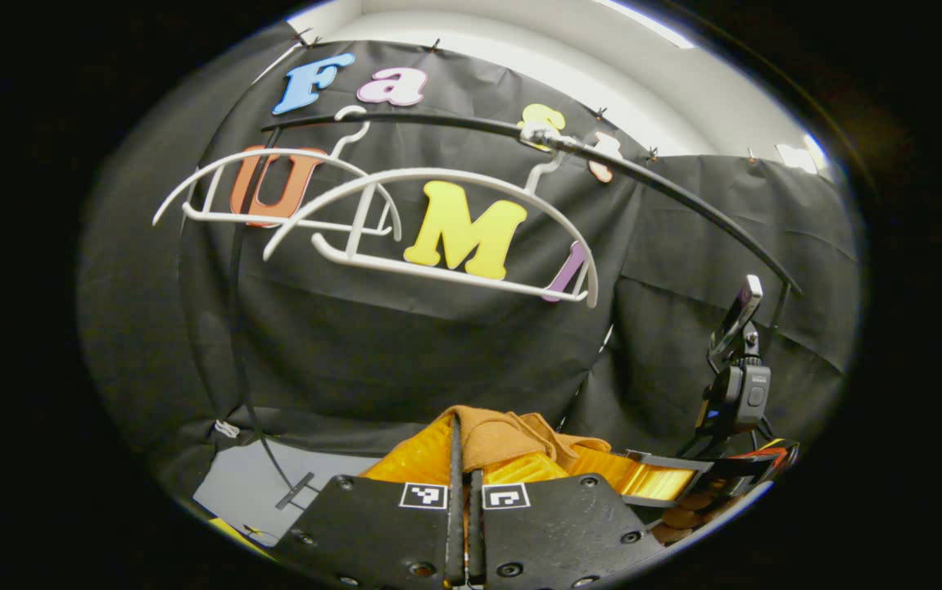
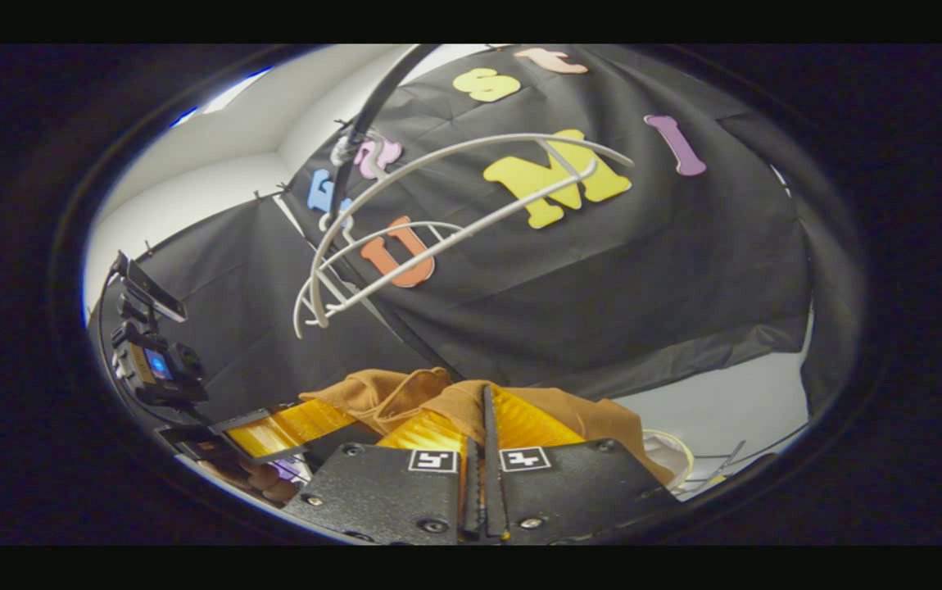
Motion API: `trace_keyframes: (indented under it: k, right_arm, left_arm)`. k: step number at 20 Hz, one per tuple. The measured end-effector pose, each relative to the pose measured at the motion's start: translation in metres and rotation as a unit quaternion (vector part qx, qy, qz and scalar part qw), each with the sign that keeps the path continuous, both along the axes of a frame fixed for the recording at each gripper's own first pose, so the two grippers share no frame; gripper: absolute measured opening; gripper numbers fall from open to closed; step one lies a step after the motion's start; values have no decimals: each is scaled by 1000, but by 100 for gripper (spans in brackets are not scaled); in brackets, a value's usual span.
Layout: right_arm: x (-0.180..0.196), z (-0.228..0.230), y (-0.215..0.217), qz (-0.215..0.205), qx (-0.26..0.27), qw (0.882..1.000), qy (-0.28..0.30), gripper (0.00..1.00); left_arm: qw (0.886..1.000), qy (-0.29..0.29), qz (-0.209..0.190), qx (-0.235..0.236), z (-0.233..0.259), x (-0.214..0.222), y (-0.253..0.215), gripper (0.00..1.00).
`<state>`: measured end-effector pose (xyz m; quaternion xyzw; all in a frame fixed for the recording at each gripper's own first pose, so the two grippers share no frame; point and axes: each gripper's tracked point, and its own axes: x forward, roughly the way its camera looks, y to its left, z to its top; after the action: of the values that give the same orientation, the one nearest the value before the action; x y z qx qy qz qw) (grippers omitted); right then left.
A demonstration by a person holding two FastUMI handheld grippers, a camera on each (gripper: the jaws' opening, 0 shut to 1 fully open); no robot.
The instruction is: Grasp the clothes on the hanger with both hands and then place them into the laundry hamper below.
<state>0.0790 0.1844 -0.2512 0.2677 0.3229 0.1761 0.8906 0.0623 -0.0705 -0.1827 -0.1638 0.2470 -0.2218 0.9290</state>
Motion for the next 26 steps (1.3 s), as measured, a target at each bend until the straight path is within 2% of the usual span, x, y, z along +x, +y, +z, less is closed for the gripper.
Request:
trace_keyframes:
  k: [2, 5, 7, 13, 17, 18, 19, 23, 25, 26]
  right_arm:
    - [-5, -22, -2, 1, 4, 1000, 27, 3]
    - [-7, -58, -11, -6, 13, 998, 68, 10]
    - [-10, -82, -18, -16, 5, 996, 90, 7]
    - [-26, -151, -35, -35, -74, 986, 146, 6]
    - [-37, -191, -47, -40, -119, 972, 198, 7]
    - [-39, -196, -49, -41, -121, 970, 207, 2]
    - [-40, -199, -49, -45, -124, 968, 213, 8]
    - [-35, -196, -52, -58, -125, 970, 200, 8]
    - [-36, -192, -54, -61, -131, 970, 197, 8]
    - [-38, -190, -56, -64, -136, 969, 195, 9]
  left_arm:
    - [1000, 24, 4, 4, -22, -3, -4, 2]
    - [998, 62, 8, -2, -57, -9, -9, 2]
    - [996, 82, 17, 9, -79, -12, -8, 2]
    - [986, 147, 26, 70, -151, -22, 3, 2]
    - [972, 205, 34, 112, -199, -35, 11, 2]
    - [967, 223, 36, 121, -208, -41, 14, 3]
    - [962, 239, 36, 127, -218, -47, 18, 4]
    - [953, 275, 29, 125, -238, -57, 15, 5]
    - [955, 273, 20, 117, -234, -58, 12, 6]
    - [957, 266, 17, 117, -231, -56, 13, 14]
